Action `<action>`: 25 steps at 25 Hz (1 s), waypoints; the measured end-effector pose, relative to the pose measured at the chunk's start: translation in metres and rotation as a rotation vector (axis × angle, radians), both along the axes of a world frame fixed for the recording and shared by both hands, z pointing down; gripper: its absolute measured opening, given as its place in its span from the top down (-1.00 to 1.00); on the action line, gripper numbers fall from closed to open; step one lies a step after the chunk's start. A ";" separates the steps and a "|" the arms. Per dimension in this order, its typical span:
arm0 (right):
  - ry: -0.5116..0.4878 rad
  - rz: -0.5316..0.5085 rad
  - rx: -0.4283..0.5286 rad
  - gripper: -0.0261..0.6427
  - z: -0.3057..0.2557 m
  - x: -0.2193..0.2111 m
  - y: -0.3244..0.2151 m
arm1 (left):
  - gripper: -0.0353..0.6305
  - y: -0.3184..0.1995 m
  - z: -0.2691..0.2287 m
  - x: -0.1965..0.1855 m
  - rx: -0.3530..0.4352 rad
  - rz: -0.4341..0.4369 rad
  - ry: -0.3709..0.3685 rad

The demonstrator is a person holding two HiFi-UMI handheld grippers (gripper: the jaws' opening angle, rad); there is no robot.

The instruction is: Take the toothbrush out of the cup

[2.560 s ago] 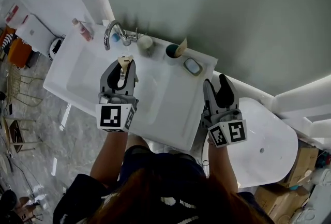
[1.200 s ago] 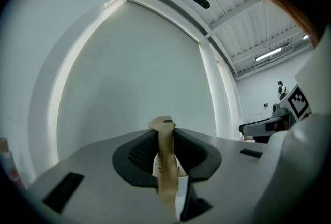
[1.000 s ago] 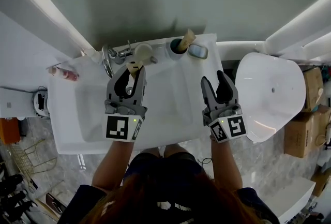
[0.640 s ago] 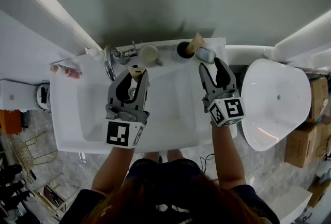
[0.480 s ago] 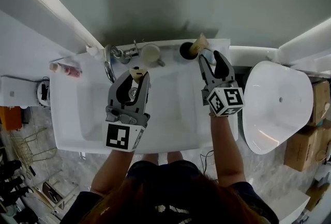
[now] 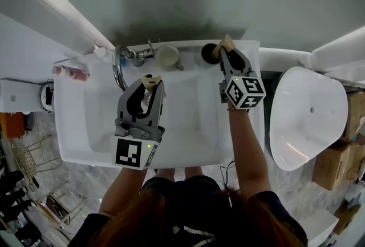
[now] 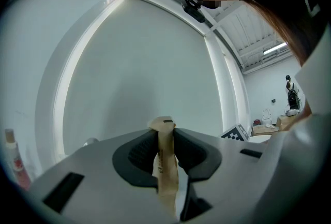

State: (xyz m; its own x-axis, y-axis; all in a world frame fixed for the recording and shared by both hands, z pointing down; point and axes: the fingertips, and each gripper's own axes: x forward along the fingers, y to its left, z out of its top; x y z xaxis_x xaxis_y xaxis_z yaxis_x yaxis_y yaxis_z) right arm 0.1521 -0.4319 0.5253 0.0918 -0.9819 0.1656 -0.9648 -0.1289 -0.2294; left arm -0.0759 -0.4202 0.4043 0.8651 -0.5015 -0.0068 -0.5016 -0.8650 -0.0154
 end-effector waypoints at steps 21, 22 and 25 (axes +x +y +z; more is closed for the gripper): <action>0.281 0.024 0.297 0.72 -0.218 -0.069 0.116 | 0.60 0.029 -0.081 -0.028 0.109 0.019 0.080; 0.286 0.034 0.298 0.72 -0.222 -0.073 0.125 | 0.59 0.031 -0.085 -0.030 0.119 0.019 0.079; 0.283 0.054 0.294 0.72 -0.228 -0.084 0.151 | 0.60 0.036 -0.092 -0.040 0.130 0.016 0.087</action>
